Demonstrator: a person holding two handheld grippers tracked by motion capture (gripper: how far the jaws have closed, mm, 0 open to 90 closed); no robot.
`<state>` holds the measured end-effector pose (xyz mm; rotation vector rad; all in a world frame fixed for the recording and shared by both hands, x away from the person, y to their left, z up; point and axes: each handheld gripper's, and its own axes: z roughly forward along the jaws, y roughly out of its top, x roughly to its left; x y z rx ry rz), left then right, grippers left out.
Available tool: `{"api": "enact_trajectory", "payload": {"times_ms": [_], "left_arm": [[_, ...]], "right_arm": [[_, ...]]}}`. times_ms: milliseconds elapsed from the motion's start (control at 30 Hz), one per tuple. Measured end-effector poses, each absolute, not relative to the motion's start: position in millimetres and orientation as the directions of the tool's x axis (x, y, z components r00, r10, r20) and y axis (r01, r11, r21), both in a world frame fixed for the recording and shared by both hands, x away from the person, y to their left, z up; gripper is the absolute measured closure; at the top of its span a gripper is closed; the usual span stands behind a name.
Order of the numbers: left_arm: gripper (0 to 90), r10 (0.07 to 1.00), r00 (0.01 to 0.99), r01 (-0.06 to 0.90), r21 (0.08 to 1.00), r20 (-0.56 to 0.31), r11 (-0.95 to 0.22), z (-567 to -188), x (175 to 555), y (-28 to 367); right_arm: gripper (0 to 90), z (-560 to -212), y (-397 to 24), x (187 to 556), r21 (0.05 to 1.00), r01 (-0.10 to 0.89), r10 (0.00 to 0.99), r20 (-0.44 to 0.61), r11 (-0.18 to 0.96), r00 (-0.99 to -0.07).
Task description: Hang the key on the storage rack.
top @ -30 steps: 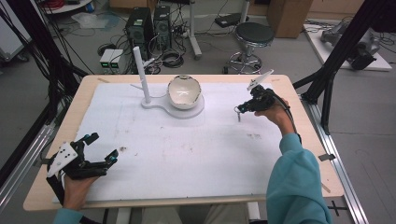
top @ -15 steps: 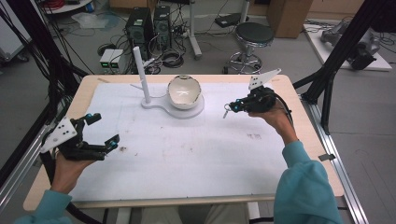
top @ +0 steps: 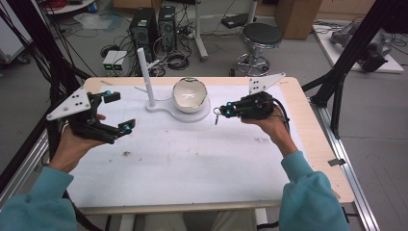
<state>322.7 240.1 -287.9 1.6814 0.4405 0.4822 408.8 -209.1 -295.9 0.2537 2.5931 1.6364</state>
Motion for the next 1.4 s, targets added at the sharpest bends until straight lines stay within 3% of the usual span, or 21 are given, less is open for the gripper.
{"api": "enact_trajectory", "payload": {"times_ms": [533,1267,1400], "left_arm": [[1.7,0.333,0.942,0.049,0.967,0.039,-0.252,-278.6,354.5,175.2],[1.7,0.187,0.982,0.072,0.963,-0.023,-0.259,-287.0,365.4,130.1],[10.8,0.154,0.987,0.081,0.964,-0.042,-0.253,-287.5,365.6,125.1]], "right_arm": [[88.9,-289.6,-174.2,400.7,0.939,0.075,0.061,0.058,0.334,-0.996],[88.9,-289.3,-160.6,396.7,0.953,0.053,-0.009,0.058,0.299,-0.998],[88.9,-289.5,-159.6,396.4,0.956,0.055,-0.014,0.062,0.288,-0.998]]}}
